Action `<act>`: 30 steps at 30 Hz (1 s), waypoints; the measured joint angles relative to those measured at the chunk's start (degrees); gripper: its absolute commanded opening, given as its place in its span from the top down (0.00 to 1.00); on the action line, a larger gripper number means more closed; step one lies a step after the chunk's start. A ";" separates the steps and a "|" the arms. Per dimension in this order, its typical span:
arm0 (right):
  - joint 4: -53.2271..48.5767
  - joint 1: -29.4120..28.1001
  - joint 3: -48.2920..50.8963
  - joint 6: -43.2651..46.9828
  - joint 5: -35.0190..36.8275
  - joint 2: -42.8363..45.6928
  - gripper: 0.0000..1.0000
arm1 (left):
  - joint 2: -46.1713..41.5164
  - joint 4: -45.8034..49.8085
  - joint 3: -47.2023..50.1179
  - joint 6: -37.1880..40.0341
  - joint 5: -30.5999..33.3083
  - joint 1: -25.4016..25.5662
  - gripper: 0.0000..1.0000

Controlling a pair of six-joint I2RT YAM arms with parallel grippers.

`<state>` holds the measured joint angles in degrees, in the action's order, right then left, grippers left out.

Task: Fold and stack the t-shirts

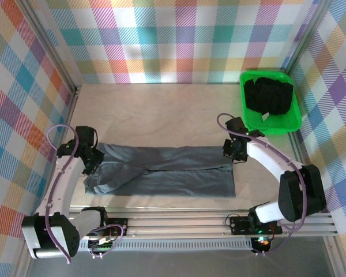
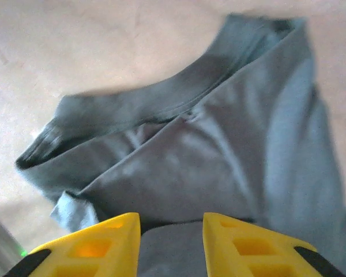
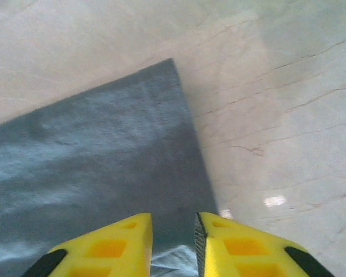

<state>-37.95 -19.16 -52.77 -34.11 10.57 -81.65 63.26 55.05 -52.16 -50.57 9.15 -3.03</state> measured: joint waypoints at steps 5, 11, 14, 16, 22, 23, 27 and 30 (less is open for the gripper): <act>1.36 -0.39 -0.39 -1.97 -3.91 -5.25 0.86 | 10.29 -4.98 -4.87 0.44 -1.22 -1.22 0.71; 1.25 -0.37 4.57 -4.28 -5.25 -7.04 0.96 | 24.85 -12.02 -6.16 2.19 -6.54 -5.64 0.70; 0.57 -0.37 5.86 -4.39 -4.59 -6.71 1.00 | 31.08 -14.03 -8.55 3.52 -8.17 -6.95 0.69; 0.39 -0.37 5.86 -4.39 -4.07 -6.71 1.00 | 33.79 -15.47 -9.94 4.61 -8.85 -7.80 0.68; -2.75 -0.35 4.17 -3.96 -2.45 -6.78 1.00 | 35.56 -18.32 -11.91 6.93 -9.75 -9.55 0.65; -3.72 -0.33 3.08 -3.74 -2.10 -6.91 1.00 | 35.50 -18.64 -11.91 7.06 -9.77 -9.73 0.63; -5.29 -0.33 -1.16 -2.58 -1.38 -7.63 0.96 | 33.09 -20.09 -11.67 7.34 -10.67 -9.92 0.51; -5.25 -0.33 -2.93 -1.84 -1.46 -7.96 0.91 | 30.08 -21.92 -11.45 8.46 -13.09 -9.94 0.53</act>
<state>-43.20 -19.49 -55.70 -35.94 9.10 -89.60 93.34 33.12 -63.61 -42.11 -3.95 -12.97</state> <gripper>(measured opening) 0.066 0.483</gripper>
